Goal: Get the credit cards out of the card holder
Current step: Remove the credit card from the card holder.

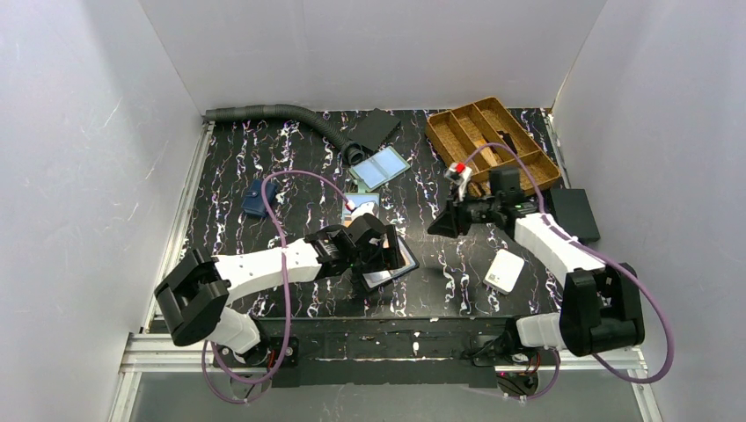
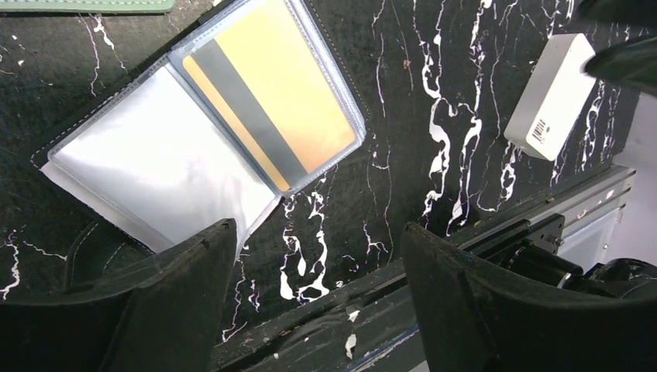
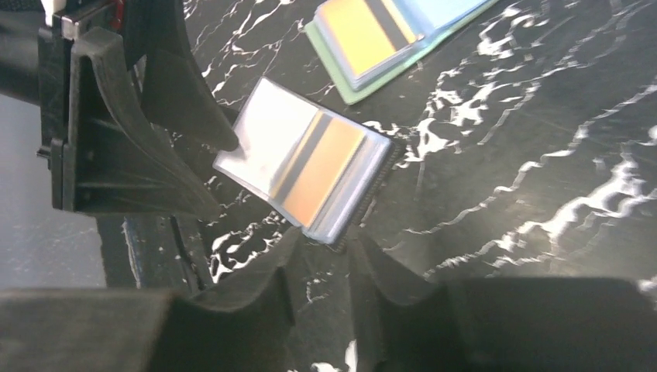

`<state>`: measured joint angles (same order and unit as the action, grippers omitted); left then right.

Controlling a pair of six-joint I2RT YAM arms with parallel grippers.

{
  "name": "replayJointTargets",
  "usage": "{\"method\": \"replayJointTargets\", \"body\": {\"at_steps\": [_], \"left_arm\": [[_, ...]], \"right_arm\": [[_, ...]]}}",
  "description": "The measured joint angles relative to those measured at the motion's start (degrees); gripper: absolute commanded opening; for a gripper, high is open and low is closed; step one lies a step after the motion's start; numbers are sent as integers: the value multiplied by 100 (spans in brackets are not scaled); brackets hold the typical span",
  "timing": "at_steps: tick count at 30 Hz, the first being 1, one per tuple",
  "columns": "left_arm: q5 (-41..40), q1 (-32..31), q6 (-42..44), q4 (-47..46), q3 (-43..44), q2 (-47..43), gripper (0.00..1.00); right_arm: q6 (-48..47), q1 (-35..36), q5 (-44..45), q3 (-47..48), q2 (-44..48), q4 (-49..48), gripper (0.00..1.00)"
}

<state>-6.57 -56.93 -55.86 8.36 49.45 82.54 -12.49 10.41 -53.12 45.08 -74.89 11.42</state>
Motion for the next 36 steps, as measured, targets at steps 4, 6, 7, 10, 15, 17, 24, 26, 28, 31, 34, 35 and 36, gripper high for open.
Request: {"method": "replayJointTargets", "body": {"at_steps": [4, 6, 7, 10, 15, 17, 24, 26, 28, 31, 34, 35, 36], "left_arm": [[-26, 4, -22, 0, 2, 66, 62], [-24, 20, -20, -57, 2, 66, 59], [-24, 24, -24, -61, 2, 66, 59], [-7, 68, -4, -133, -2, 66, 58], [-7, 138, 98, -197, -42, 66, 57], [-13, 179, 155, -192, -61, 66, 57], [-72, 297, 254, -72, -92, 94, 52], [-81, 326, 280, -57, -96, 129, 50], [-79, 343, 297, -61, -98, 162, 49], [-72, 365, 302, -96, -98, 210, 48], [-33, 369, 323, -166, -98, 310, 48], [-24, 369, 332, -186, -98, 348, 48], [-11, 369, 337, -192, -98, 391, 48]], "right_arm": [[485, 708, 374, -2, -293, -262, 15], [785, 964, 549, -2, -492, -437, 13], [898, 1043, 623, -2, -581, -496, 13], [1244, 1252, 901, -48, -774, -704, 13], [1541, 1543, 1449, -280, -804, -984, 13], [1576, 1657, 1707, -293, -822, -1005, 13], [1598, 2035, 2417, -291, -1025, -1056, 12], [1600, 2107, 2555, -293, -1060, -1058, 12], [1602, 2155, 2645, -293, -1078, -1056, 12], [1615, 2159, 2758, -291, -1113, -1058, 11], [1620, 2159, 2828, -291, -1174, -1058, 10], [1620, 2159, 2857, -291, -1193, -1056, 10], [1617, 2162, 2863, -291, -1209, -1056, 10]]}}
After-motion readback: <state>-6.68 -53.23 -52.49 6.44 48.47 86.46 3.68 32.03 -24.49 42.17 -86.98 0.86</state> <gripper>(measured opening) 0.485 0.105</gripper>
